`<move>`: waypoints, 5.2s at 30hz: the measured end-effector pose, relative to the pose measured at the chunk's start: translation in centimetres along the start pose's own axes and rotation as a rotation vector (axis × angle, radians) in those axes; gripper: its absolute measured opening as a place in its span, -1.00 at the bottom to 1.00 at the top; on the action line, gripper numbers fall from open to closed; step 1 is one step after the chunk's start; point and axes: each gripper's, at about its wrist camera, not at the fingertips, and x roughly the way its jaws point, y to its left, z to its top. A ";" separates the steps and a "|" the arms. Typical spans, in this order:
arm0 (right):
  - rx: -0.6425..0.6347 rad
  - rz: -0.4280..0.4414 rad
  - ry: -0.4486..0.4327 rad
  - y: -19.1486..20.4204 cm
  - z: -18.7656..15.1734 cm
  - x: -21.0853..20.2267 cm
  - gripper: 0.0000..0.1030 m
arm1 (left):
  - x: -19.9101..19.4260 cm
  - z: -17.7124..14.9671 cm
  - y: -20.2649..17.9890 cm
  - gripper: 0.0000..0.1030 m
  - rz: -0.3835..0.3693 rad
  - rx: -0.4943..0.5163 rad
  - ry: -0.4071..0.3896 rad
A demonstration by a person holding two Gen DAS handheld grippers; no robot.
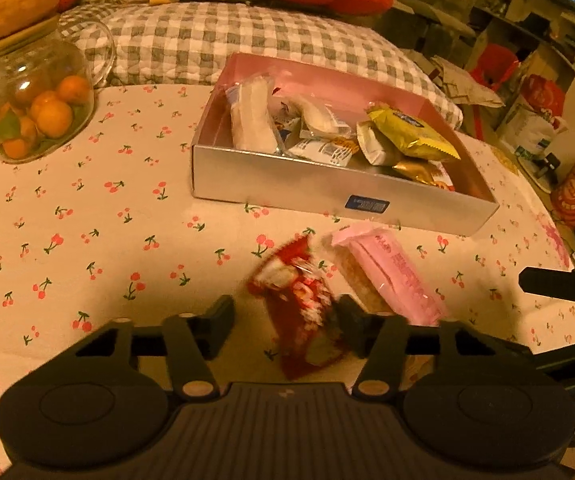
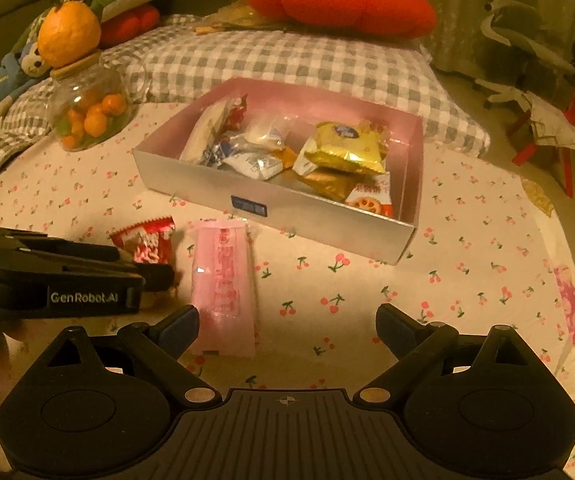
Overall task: Organize snacks
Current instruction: 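Reach the left gripper to the red candy packet while the right reaches the pink wafer bar, then grasp the red candy packet with the left gripper while the right grasps the pink bar, then carry both held snacks over the box and lower them inside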
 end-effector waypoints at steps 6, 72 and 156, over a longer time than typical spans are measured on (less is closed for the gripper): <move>-0.025 0.029 0.007 0.7 -0.3 0.6 0.88 | -0.4 0.2 0.8 -0.42 0.005 0.020 0.025; -0.035 0.100 -0.049 2.5 0.8 3.2 -0.40 | -0.9 -0.5 1.1 -0.49 0.068 0.112 -0.061; 0.243 0.112 -0.136 -5.4 12.5 7.8 -0.39 | 5.1 9.3 -1.4 -0.56 -0.010 0.001 -0.094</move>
